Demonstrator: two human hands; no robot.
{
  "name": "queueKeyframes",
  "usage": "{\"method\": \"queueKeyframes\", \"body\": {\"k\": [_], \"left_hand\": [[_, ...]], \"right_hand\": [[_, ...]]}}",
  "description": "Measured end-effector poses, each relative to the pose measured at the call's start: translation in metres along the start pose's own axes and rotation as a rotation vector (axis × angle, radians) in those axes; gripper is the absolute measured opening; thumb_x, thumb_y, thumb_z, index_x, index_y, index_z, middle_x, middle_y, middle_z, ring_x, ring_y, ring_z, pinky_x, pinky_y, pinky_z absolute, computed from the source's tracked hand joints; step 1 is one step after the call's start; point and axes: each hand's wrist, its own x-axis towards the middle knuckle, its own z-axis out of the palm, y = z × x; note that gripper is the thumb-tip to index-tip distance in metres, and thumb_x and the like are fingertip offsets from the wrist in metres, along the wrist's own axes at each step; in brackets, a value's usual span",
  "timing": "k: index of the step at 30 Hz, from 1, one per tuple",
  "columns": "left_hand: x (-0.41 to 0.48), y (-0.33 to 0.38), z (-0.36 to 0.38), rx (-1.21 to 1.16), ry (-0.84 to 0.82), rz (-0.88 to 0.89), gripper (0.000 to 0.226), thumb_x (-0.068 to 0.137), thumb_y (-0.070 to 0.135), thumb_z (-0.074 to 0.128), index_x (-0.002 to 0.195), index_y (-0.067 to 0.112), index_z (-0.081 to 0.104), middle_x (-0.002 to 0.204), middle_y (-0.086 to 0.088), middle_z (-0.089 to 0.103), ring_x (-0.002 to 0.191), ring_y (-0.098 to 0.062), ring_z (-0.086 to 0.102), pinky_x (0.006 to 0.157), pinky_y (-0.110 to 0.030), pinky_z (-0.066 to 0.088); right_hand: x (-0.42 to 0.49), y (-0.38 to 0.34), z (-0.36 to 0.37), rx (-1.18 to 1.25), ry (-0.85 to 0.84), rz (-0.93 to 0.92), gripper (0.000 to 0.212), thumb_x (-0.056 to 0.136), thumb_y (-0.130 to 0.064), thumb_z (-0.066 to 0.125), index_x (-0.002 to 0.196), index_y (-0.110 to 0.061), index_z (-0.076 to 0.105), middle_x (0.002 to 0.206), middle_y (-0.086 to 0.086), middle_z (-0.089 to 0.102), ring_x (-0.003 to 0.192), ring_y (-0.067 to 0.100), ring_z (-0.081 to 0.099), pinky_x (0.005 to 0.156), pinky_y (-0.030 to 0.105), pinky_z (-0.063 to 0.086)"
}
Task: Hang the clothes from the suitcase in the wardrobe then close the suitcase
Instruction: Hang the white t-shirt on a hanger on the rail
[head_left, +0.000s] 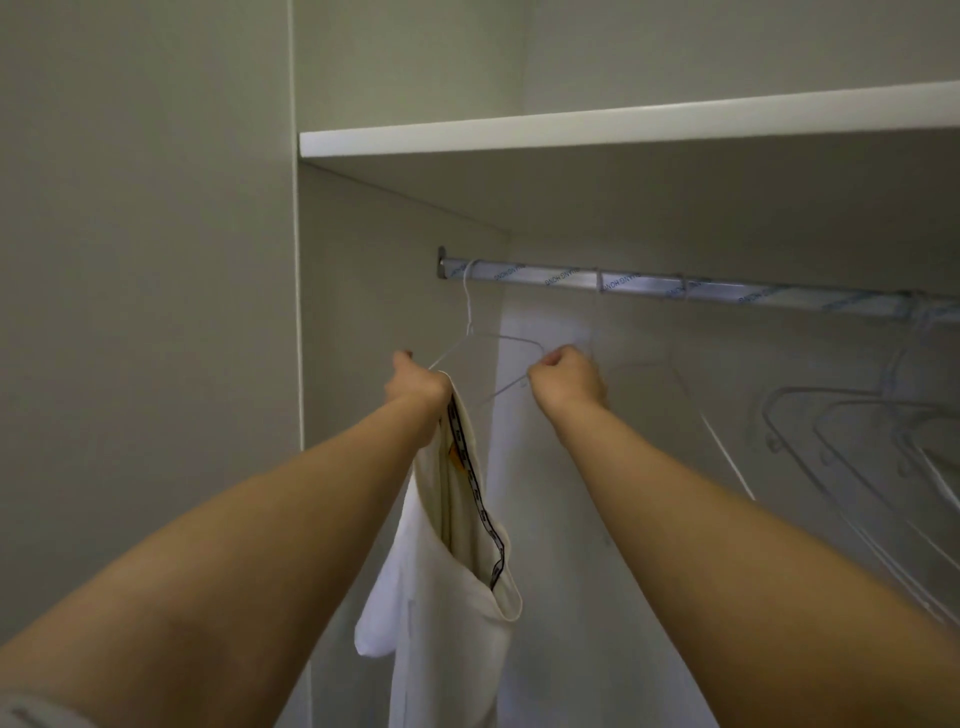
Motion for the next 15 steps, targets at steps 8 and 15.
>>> {"method": "queueKeyframes", "body": {"k": [8,15], "left_hand": [[0.005,-0.001,0.009,0.096,-0.074,0.016,0.021,0.093,0.006,0.038,0.112,0.000,0.042,0.114,-0.020,0.048,0.079,-0.023,0.041,0.065,-0.031,0.039],[0.001,0.001,0.016,0.033,-0.101,-0.034,0.031,0.096,0.007,0.036,0.126,0.005,0.040,0.120,-0.018,0.046,0.094,-0.027,0.046,0.083,-0.036,0.046]], "right_hand": [[0.007,0.027,-0.010,-0.214,0.201,0.070,0.051,0.088,-0.026,0.056,0.135,-0.016,0.039,0.142,0.014,0.034,0.131,0.032,0.032,0.106,0.037,0.026],[0.011,0.029,0.013,0.474,-0.202,0.386,0.048,0.093,-0.014,0.053,0.135,-0.005,0.033,0.118,0.018,0.056,0.102,0.029,0.060,0.085,0.037,0.048]]}}
